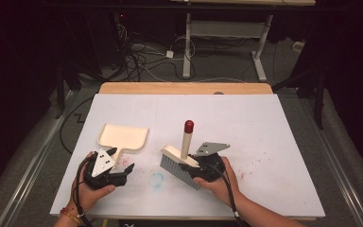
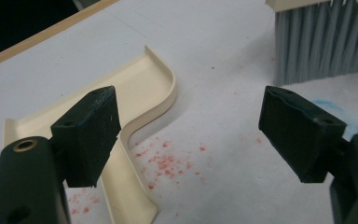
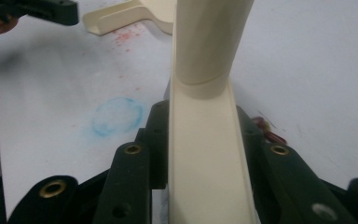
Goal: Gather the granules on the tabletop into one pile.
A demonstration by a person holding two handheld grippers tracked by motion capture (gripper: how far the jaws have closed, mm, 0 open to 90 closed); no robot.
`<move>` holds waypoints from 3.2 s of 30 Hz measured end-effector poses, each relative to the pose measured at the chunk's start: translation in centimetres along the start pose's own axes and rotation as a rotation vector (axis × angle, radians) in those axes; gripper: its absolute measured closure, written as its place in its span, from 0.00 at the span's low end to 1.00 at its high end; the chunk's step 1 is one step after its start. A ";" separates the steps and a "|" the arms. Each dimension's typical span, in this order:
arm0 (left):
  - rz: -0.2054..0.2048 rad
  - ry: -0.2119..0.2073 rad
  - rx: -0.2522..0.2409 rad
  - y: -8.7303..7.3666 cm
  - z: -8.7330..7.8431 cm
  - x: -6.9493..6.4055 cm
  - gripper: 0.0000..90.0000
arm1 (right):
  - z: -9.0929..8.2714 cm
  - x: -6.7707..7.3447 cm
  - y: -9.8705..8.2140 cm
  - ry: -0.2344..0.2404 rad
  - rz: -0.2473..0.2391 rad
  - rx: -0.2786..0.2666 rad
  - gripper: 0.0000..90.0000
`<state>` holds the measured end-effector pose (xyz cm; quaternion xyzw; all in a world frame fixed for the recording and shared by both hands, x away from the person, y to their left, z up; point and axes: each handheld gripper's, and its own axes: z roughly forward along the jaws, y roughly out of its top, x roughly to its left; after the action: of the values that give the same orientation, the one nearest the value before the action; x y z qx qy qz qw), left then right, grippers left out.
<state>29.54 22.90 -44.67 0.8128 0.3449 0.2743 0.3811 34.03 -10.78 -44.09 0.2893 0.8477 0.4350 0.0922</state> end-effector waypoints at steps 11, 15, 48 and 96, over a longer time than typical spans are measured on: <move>0.028 -0.019 0.024 0.0 0.5 -0.6 0.22 | -2.2 -2.0 -0.6 -0.070 0.012 0.013 0.75; 0.041 -0.023 0.031 0.1 0.6 -0.8 0.22 | -3.0 -2.4 -0.4 -0.054 -0.003 0.004 0.75; 0.040 -0.044 0.073 -0.3 1.2 -0.8 0.22 | 2.7 -9.4 3.1 0.205 -0.507 -0.019 0.75; 0.092 -0.068 0.078 0.3 1.4 -1.7 0.22 | -13.2 -5.9 -4.6 -0.016 -0.323 0.046 0.75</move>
<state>29.57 20.87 -45.54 0.8508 0.3045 0.2501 0.3476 31.59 -25.29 -40.31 0.1547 0.8922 0.3926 0.1611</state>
